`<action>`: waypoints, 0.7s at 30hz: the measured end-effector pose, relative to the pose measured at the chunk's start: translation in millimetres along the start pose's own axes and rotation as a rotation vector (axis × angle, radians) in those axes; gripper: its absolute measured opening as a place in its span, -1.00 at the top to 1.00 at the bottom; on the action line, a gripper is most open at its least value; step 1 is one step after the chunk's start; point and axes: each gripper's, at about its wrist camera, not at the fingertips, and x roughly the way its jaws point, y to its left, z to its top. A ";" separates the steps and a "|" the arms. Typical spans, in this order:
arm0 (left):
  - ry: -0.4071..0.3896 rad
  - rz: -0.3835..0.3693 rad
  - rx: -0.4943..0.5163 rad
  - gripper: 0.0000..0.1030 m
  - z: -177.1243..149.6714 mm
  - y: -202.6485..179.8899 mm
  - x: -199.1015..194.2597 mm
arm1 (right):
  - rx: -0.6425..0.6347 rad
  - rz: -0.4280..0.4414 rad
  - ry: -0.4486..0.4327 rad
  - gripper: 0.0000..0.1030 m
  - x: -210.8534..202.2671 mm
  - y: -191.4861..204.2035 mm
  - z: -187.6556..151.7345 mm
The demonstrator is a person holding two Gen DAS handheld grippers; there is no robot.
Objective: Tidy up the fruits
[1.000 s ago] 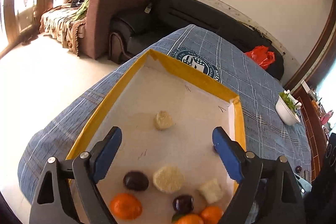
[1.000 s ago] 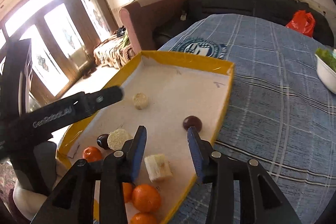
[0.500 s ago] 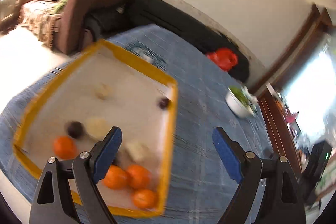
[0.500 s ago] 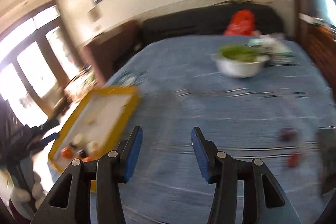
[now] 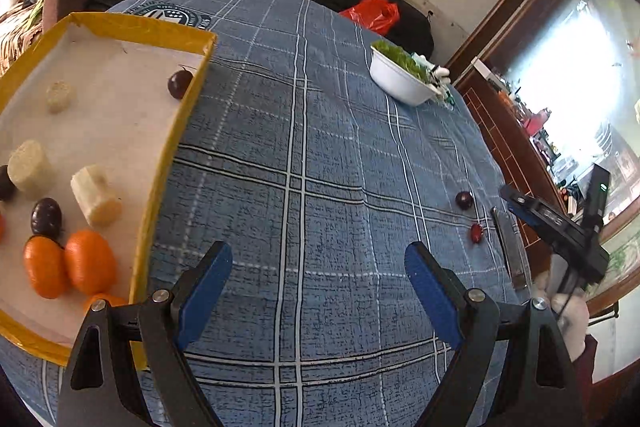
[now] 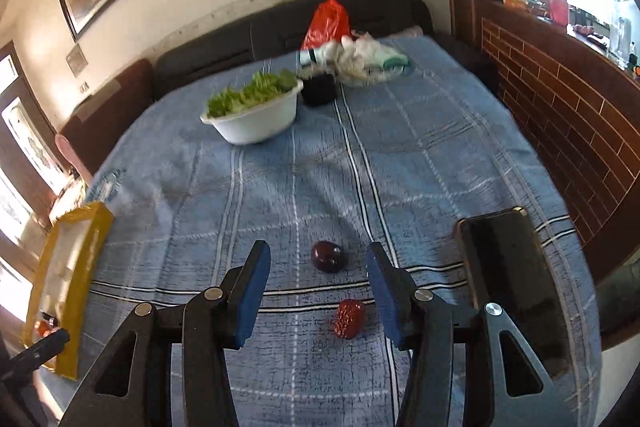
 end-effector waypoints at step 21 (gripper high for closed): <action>-0.055 0.099 0.042 -0.70 -1.4 -0.4 -5.8 | -0.055 -0.023 0.121 0.42 56.2 17.3 -14.0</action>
